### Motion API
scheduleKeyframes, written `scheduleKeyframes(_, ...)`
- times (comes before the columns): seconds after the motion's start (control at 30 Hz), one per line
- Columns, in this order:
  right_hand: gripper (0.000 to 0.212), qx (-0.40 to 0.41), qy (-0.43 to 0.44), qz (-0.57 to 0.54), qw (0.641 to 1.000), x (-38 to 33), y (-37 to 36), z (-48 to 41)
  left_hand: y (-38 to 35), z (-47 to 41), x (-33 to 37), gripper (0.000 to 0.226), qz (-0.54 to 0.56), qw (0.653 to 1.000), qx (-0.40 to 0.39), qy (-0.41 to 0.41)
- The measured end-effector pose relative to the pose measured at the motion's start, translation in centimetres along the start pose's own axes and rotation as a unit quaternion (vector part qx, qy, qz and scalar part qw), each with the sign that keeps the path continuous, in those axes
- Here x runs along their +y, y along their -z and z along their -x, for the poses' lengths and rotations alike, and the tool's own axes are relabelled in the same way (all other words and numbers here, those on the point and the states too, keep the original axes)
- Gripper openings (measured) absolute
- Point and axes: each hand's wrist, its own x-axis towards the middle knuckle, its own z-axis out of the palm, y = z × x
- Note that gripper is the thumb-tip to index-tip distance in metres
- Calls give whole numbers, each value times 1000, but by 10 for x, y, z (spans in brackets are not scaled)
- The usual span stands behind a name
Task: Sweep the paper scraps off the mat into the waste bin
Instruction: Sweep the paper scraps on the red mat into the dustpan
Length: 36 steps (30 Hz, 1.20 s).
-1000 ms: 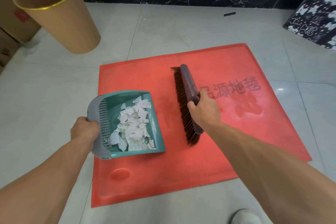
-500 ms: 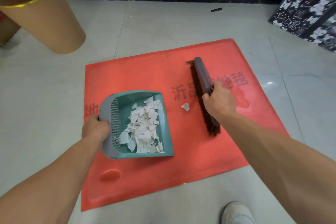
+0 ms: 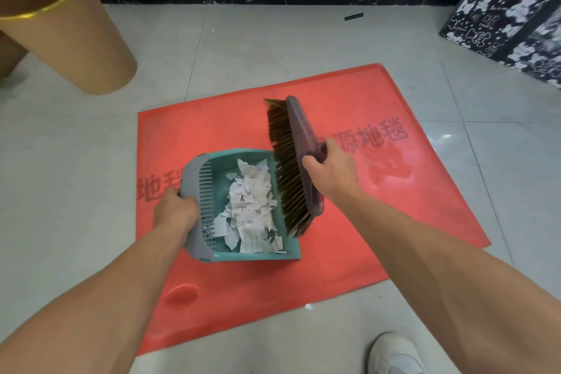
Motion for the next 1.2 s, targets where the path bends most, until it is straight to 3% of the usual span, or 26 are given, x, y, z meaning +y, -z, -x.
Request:
scheduleKeyframes(0.27, 19, 97, -52, 46, 993, 20, 21, -10, 23, -4, -10, 38, -43, 998, 46, -1)
scheduleKeyframes(0.5, 18, 70, -80, 124, 987, 37, 19, -3, 58, -15, -24, 35, -57, 996, 66, 24)
scheduleKeyframes(0.73, 24, -67, -21, 55, 996, 17, -6, -1, 53, -6, -24, 36, -29, 998, 57, 27)
scheduleKeyframes(0.83, 23, -22, -5, -3, 1000, 7, -4, -2, 49, -7, -20, 36, -29, 998, 54, 17)
scheduleKeyframes(0.97, 19, 66, 15, 36, 997, 2, 5, -8, 44, -5, -17, 38, -30, 998, 56, 12)
scheduleKeyframes(1.2, 18, 23, -37, 103, 994, 20, 5, 1, 38, -3, -20, 33, -20, 999, 46, 19)
